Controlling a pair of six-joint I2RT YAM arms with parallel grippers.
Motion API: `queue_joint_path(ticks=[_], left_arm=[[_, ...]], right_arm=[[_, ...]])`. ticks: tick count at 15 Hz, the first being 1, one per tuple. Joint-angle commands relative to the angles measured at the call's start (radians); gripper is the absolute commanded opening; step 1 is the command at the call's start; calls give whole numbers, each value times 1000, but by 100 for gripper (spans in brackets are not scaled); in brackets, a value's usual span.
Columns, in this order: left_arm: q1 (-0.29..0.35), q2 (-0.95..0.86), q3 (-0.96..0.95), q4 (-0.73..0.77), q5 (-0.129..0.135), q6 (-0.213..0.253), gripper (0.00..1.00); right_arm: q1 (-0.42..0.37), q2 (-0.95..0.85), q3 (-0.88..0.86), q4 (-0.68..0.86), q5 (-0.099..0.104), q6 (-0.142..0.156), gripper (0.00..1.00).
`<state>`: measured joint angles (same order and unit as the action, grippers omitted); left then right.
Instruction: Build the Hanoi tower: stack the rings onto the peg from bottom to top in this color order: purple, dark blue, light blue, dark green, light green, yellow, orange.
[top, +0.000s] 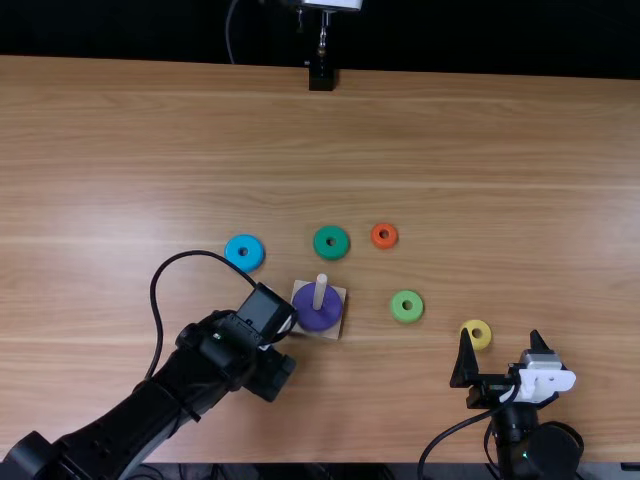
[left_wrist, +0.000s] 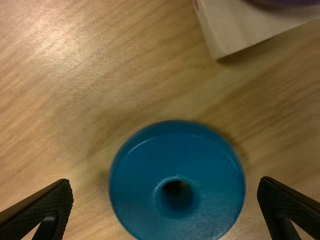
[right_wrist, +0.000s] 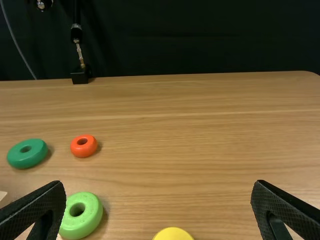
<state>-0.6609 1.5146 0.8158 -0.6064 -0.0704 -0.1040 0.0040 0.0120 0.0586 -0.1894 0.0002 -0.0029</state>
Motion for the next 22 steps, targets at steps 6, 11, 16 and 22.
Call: queue_joint_path(ticks=[6,11,16,22], left_arm=[[-19,41,-21,1,4,5,100],[-19,61,-18,1,4,5,100],[-22,61,-21,3,4,5,13],[-9,29,56,-34,-5,-30,0]], right_arm=[[-2,-12,-42,-64,11,-6,100],[-2,-12,-42,-64,11,-6,100],[-2,-12,-42,-64,11,-6,100],[-2,-12,-42,-64,11,-6,100]])
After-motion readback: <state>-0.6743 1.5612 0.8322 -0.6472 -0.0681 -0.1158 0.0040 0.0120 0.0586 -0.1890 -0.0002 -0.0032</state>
